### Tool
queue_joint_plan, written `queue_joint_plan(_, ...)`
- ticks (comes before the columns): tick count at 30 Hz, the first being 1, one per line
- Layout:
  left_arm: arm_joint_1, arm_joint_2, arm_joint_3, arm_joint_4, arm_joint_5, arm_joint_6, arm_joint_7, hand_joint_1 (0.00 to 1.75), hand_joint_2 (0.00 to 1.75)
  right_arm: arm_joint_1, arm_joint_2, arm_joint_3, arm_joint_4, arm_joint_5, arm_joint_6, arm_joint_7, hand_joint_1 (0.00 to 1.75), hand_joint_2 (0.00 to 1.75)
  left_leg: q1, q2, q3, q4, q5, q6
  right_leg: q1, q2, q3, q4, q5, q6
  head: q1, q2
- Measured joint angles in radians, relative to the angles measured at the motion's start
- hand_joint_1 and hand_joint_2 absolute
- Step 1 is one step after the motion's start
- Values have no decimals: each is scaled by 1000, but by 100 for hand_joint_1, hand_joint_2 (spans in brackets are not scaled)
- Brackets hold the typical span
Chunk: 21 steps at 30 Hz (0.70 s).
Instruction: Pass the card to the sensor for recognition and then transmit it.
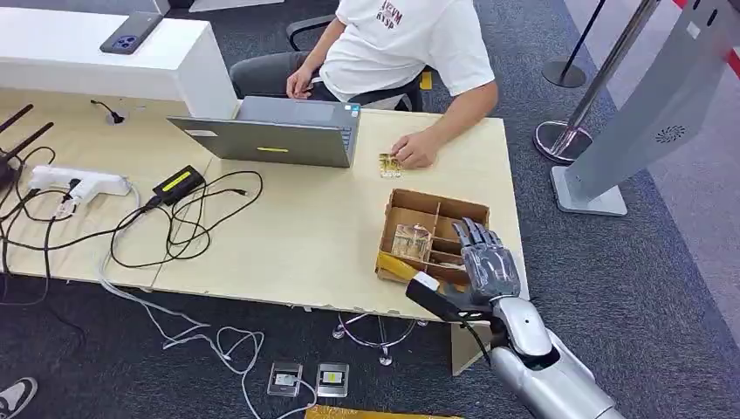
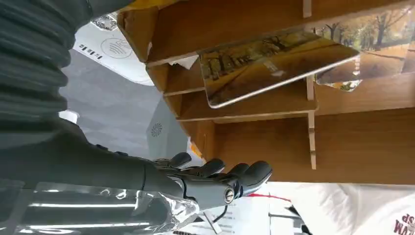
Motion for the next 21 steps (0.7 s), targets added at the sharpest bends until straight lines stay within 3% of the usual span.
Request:
queue_joint_plan(9,0,0,0,0,-16,0,0,0,0,-15,2,0,35,4,-23,-28,0,175,0,0,0,0,0,0,0,0,0,0,0,0,0,0)
queue_joint_plan(15,0,0,0,-4,-24,0,2,0,0,-17,11,0,44,-18,-64,-86,0,175,0,0,0,0,0,0,0,0,0,0,0,0,0,0)
queue_joint_plan(21,0,0,0,-5,-26,0,2,0,0,-18,19,0,44,-18,-66,-93,0,175,0,0,0,0,0,0,0,0,0,0,0,0,0,0)
